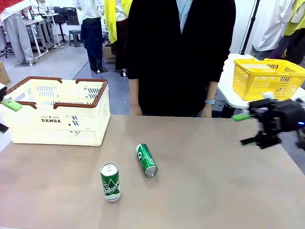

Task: Place the drinks into the Shopping basket.
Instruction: Pick up one drink and place it into the Shopping basket.

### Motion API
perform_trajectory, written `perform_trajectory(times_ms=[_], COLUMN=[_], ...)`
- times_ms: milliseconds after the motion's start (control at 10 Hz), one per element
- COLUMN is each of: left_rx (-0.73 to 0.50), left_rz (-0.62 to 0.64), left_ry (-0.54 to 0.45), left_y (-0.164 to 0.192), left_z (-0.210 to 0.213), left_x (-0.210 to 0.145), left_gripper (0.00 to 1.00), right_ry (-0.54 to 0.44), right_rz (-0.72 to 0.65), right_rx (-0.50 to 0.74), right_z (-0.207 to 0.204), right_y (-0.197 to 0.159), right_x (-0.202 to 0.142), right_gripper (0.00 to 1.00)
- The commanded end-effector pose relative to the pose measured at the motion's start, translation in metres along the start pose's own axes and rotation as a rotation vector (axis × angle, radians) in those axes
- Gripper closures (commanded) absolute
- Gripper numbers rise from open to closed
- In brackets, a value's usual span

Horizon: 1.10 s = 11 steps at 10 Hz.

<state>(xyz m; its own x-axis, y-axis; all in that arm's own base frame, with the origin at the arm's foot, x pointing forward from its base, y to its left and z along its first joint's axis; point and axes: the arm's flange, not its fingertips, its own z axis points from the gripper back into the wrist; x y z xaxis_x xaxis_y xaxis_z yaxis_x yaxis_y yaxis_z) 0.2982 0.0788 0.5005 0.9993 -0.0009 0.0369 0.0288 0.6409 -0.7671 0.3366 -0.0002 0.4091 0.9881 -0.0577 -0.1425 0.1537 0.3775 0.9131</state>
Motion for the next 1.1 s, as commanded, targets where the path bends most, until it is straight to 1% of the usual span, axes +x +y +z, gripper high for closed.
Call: perform_trajectory(times_ms=[0,100,200,300,400,500,800,900,1000], left_rx=[-0.012,-0.012,-0.012,-0.012,-0.012,-0.012,0.000,0.086,0.245], left_rz=[-0.001,-0.001,-0.001,-0.001,-0.001,-0.001,0.000,0.023,-0.013], left_ry=[0.000,0.000,0.000,0.000,0.000,0.000,0.000,-0.047,-0.046], left_y=[-0.001,-0.001,-0.001,-0.001,-0.001,-0.001,0.000,-0.058,-0.117], left_z=[0.000,0.000,0.000,0.000,0.000,0.000,0.000,0.008,-0.009], left_x=[-0.002,-0.002,-0.002,-0.002,-0.002,-0.002,0.000,-0.003,0.002], left_gripper=[0.00,0.00,0.00,0.00,0.00,0.00,0.00,0.00,0.00], right_ry=[0.095,0.090,0.049,0.027,-0.050,0.046,0.046,0.046,0.046], right_rz=[-0.061,-0.049,-0.035,-0.020,-0.041,-0.062,-0.062,-0.062,-0.062], right_rx=[0.163,0.236,0.284,0.305,0.244,0.296,0.296,0.296,0.296], right_z=[0.058,0.073,0.083,0.086,0.077,0.085,0.085,0.085,0.085], right_y=[-0.031,-0.044,-0.053,-0.059,-0.065,-0.057,-0.057,-0.057,-0.057], right_x=[-0.013,-0.023,-0.032,-0.038,-0.034,-0.045,-0.045,-0.045,-0.045], right_gripper=[0.00,0.00,0.00,0.00,0.00,0.00,0.00,0.00,0.00])
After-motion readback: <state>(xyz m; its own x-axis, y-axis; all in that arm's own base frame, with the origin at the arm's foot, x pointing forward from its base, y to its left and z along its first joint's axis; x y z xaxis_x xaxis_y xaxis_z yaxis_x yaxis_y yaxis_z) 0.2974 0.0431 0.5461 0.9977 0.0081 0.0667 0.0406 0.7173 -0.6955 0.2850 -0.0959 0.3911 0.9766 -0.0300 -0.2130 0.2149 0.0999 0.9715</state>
